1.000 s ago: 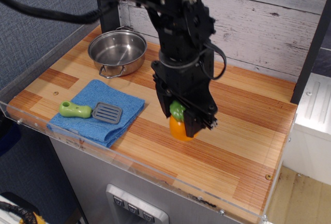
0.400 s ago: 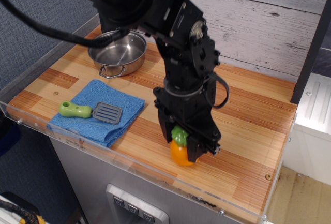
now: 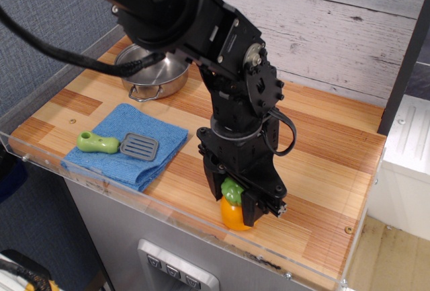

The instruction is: Move orange bottle to the bottom of counter.

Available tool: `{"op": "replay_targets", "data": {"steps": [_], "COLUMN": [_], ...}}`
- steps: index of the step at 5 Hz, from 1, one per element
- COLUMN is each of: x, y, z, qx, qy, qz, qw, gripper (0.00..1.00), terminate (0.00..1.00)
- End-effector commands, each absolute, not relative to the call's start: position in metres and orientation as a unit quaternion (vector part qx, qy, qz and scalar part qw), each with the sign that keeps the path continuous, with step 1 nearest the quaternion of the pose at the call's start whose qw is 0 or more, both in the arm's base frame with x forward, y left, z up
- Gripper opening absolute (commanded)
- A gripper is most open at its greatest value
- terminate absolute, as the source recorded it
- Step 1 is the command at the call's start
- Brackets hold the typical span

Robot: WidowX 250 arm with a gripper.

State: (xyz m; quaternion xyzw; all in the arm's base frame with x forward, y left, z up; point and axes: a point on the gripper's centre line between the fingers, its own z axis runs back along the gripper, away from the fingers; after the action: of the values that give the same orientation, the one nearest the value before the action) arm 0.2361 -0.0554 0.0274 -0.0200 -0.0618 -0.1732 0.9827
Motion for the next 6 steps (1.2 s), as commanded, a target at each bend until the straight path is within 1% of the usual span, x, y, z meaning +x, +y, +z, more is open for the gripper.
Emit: {"op": "replay_targets", "data": {"steps": [1,3,4,5,6], "x": [0.244,0.248,0.250,0.252,0.254], "y": [-0.045,-0.044,-0.043,-0.042,-0.038], "z": [0.043,0.050,0.060,0.078,0.101], "qx": [-0.029,-0.032,-0.036,-0.046,-0.059], "qy": [-0.085,-0.098,-0.113,-0.135,-0.159], "qz": [-0.172,-0.173,-0.167,-0.161,-0.150], "qw": [0.981,0.980,0.979,0.977,0.974], "gripper": [1.00,1.00,1.00,1.00,1.00], "terminate": [0.00,0.00,0.00,0.00,0.00]}}
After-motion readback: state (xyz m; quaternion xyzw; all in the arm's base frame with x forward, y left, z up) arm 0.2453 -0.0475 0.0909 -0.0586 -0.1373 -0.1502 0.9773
